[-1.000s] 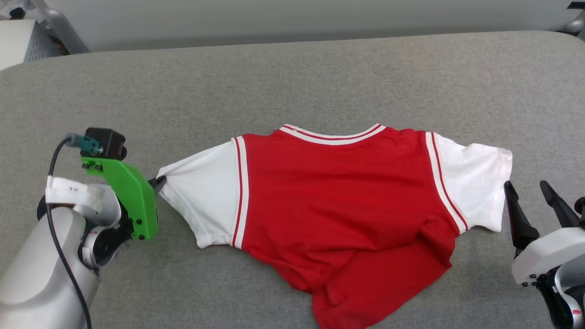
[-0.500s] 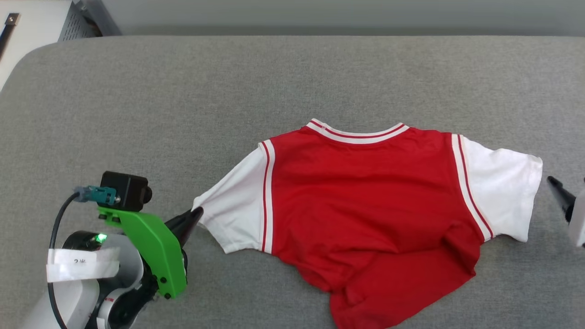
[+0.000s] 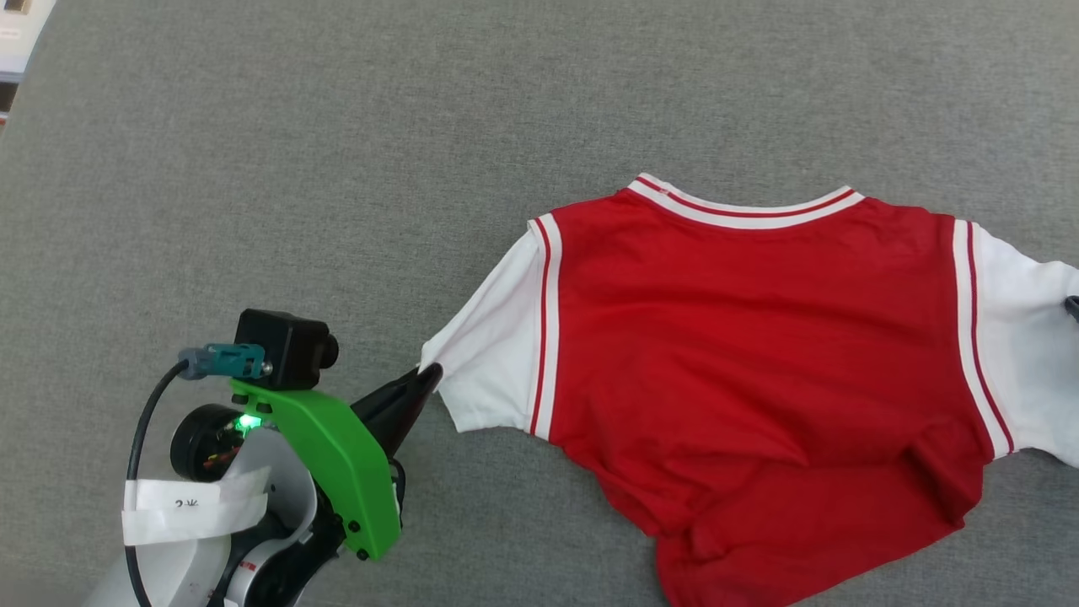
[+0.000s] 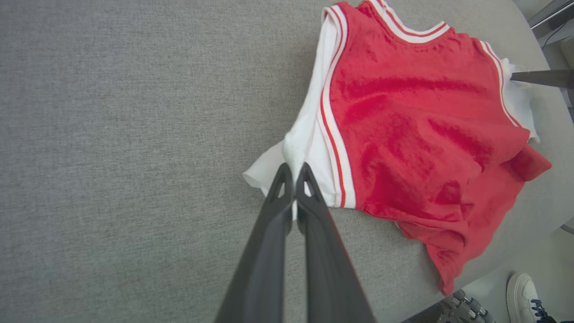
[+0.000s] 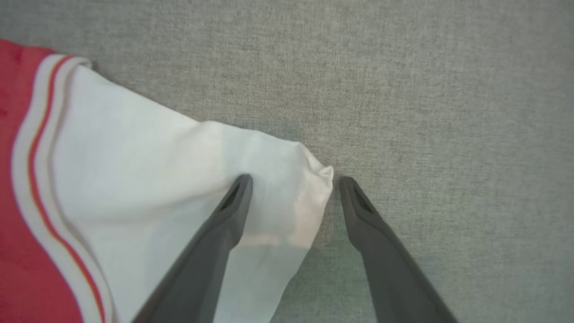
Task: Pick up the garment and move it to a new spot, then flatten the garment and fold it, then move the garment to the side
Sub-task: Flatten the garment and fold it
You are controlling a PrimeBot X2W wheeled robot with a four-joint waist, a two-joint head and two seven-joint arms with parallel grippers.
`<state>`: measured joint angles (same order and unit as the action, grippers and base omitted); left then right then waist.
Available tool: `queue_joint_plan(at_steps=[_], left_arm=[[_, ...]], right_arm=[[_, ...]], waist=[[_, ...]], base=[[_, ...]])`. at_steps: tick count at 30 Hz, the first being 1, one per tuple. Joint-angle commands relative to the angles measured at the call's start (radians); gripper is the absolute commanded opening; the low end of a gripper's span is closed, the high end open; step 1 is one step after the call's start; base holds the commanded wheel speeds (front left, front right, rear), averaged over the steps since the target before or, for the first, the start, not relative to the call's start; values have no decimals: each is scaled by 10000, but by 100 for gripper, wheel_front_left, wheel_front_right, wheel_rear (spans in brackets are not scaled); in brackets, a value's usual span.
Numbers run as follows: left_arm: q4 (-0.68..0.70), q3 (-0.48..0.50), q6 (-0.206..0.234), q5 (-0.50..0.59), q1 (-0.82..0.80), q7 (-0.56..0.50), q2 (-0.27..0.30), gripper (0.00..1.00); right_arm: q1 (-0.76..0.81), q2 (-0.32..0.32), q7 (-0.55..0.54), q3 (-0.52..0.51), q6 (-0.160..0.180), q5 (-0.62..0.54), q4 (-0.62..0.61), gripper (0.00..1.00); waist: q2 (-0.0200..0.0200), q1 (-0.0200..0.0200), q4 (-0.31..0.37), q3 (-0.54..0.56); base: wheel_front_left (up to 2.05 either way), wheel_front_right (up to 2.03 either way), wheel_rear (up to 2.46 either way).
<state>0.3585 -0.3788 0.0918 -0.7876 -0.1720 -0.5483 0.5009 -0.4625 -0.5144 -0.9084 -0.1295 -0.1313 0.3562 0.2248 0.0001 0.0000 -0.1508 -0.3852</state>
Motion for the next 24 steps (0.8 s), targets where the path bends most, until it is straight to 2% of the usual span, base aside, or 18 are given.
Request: queue_joint_plan(at_steps=[1,7,8,9,10,17,24], left_arm=[[11,10,-52,6,-210,72,-45,0],[-60,-2,-140,32,-311,193,-61,0],[-83,-3,-155,23,-320,207,-63,0],[-111,14,-158,19,-328,224,-58,0],[-165,47,-144,53,-343,251,-30,0],[-529,142,-120,141,-360,397,48,0],[-939,296,-124,159,-295,763,20,0]], right_arm=[[-132,-23,131,107,6,36,134,100],[15,-124,261,626,6,218,618,100],[57,-128,214,723,6,300,709,47],[87,-138,178,795,6,358,760,29],[128,-158,133,887,6,425,804,0],[198,-226,287,1068,6,692,1001,0],[77,-203,1283,1173,6,832,1024,0]], waist=[[-1,0,-231,-221],[-1,0,-312,-283],[-1,0,-317,-279],[-1,0,-317,-275],[-1,0,-311,-265],[-1,0,-148,68],[-1,0,185,761]], base=[[0,0,0],[0,0,0],[0,0,0],[0,0,0],[0,0,0],[0,0,0],[0,0,0]])
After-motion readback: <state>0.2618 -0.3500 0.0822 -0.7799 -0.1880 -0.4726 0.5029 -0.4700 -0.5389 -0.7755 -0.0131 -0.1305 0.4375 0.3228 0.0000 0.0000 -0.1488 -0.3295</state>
